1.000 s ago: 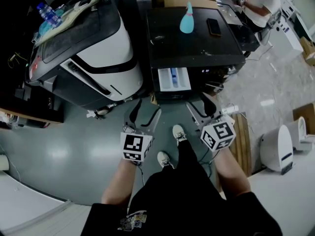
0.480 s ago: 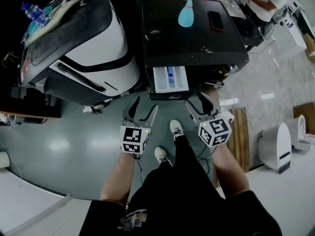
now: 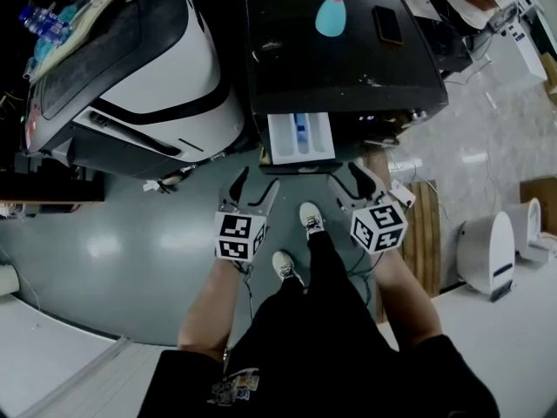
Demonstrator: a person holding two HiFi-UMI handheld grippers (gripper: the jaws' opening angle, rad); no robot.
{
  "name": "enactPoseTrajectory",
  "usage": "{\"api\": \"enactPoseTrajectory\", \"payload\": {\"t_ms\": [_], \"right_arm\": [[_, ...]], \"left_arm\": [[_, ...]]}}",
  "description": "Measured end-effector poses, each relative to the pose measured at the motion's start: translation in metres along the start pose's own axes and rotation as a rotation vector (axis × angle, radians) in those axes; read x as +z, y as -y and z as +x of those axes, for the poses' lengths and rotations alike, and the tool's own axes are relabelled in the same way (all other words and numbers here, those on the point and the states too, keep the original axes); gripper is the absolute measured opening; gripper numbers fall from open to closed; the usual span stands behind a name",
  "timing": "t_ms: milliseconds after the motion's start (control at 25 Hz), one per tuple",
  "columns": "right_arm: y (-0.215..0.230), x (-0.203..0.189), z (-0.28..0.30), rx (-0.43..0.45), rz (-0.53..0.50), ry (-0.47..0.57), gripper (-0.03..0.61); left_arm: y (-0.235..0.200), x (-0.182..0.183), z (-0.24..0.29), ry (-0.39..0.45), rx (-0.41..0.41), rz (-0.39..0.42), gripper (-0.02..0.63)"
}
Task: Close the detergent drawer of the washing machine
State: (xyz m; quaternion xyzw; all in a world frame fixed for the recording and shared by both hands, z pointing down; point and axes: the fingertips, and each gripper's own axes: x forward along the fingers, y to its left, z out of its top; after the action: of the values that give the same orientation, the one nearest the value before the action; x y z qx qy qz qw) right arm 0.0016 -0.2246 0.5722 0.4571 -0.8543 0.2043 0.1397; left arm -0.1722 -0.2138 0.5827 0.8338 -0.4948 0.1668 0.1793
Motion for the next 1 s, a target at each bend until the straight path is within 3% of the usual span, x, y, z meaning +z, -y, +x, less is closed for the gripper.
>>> {"api": "enactPoseTrajectory", "payload": {"t_ms": [560,680,760,1000], "right_arm": [[0.022,-0.039,0.03,-0.007,0.107,-0.084,0.165],[0.026,-0.042,0.032,-0.02,0.123,-0.085,0.137],[0.027,-0.042,0.032,-0.024,0.122,-0.084,0.135],[0.028,-0.042,0.033,-0.031,0.126,-0.084,0.132]], "left_arm": [[-0.009,-0.033,0.039,-0.102,-0.005,-0.05,0.269],[-0.009,-0.037,0.044,-0.117,-0.002,-0.057,0.236],[-0.01,-0.039,0.046,-0.129,0.005,-0.061,0.18],[-0.011,-0.04,0.048,-0.136,0.009,-0.06,0.176]]}}
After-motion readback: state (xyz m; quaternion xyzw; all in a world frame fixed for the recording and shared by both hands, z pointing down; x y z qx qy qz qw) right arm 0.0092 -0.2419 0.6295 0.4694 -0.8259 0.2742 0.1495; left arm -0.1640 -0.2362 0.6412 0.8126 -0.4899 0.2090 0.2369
